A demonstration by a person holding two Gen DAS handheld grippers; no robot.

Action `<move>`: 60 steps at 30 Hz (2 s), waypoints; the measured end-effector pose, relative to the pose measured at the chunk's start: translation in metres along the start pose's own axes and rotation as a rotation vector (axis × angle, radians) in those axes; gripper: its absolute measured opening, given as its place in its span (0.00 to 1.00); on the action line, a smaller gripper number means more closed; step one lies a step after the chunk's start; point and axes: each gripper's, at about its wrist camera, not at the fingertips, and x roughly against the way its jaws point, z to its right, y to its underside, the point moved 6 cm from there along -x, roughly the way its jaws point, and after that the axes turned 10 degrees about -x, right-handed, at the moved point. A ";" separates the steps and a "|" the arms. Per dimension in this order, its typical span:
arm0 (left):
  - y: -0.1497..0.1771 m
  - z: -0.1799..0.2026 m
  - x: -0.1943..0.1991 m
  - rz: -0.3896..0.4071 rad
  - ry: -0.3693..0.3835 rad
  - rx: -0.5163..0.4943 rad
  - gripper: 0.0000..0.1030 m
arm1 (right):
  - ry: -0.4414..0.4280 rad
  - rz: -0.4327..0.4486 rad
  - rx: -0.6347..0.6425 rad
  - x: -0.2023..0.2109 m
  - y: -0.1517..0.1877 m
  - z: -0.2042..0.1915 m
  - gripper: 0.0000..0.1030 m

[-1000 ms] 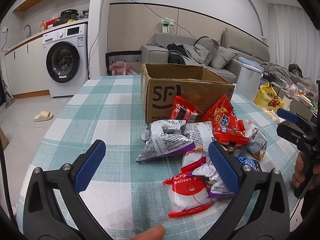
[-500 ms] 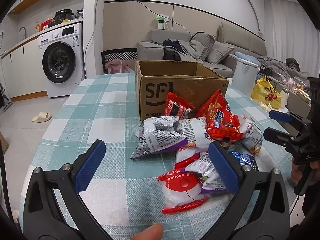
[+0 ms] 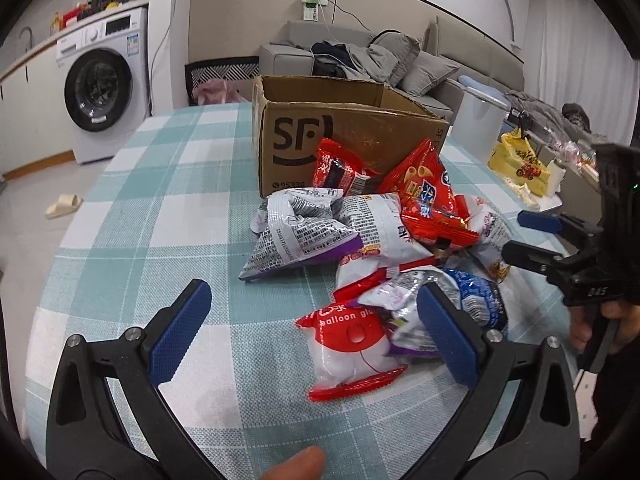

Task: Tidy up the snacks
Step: 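Grasp the white printed bag with the right tool while the left tool grasps the silver bag, then carry both bags into the SF box and open both tools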

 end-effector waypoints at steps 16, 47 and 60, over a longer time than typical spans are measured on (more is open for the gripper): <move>-0.004 0.036 -0.015 -0.053 0.096 -0.079 0.99 | -0.030 -0.114 -0.095 -0.031 -0.001 0.017 0.87; -0.007 0.053 -0.025 -0.061 0.230 -0.088 0.45 | -0.089 -0.022 -0.147 0.002 0.007 0.011 0.43; -0.031 0.021 0.026 0.069 0.138 -0.029 0.45 | -0.112 0.065 -0.149 0.038 -0.004 0.003 0.43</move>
